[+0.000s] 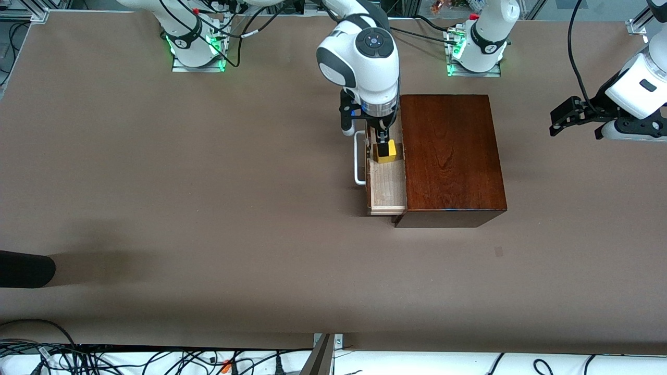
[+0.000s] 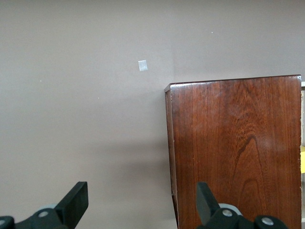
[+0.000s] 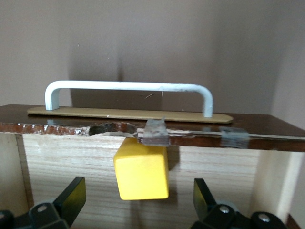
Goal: Open drawer, take yellow block, close drawer
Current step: 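Lower the right gripper into the drawer and grasp the yellow cube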
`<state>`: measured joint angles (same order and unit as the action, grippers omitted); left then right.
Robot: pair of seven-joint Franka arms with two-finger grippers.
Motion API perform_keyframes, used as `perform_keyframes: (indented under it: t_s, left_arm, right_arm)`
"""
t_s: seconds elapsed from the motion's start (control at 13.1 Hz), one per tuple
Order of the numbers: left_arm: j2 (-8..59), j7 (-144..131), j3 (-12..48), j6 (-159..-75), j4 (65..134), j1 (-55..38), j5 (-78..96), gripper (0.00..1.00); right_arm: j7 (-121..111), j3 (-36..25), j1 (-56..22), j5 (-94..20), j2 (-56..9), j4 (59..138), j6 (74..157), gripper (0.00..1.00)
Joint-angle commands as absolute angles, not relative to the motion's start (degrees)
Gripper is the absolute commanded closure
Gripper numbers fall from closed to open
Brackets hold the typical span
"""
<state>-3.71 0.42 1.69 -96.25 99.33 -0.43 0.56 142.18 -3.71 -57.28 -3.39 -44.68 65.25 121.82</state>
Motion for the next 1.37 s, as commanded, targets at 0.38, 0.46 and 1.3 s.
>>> perform_keyframes:
  t_s: [0.38, 0.46, 1.3]
  left_arm:
    - [-4.39, 0.7, 1.58, -94.57, 98.35, -0.7, 0.97, 0.0]
    - [-4.39, 0.79, 1.58, -94.57, 98.35, -0.7, 0.97, 0.0]
    - [-4.13, 1.23, 1.41, -92.9, 98.09, -0.35, 0.97, 0.0]
  right_arm:
    - [143.44, -4.31, -59.06, -1.76, -49.48, 63.1, 125.51, 0.0]
    - [143.44, -4.31, -59.15, -1.76, -50.09, 63.11, 125.77, 0.0]
    - [143.61, -4.31, -58.19, -5.08, -46.76, 56.71, 113.14, 0.95]
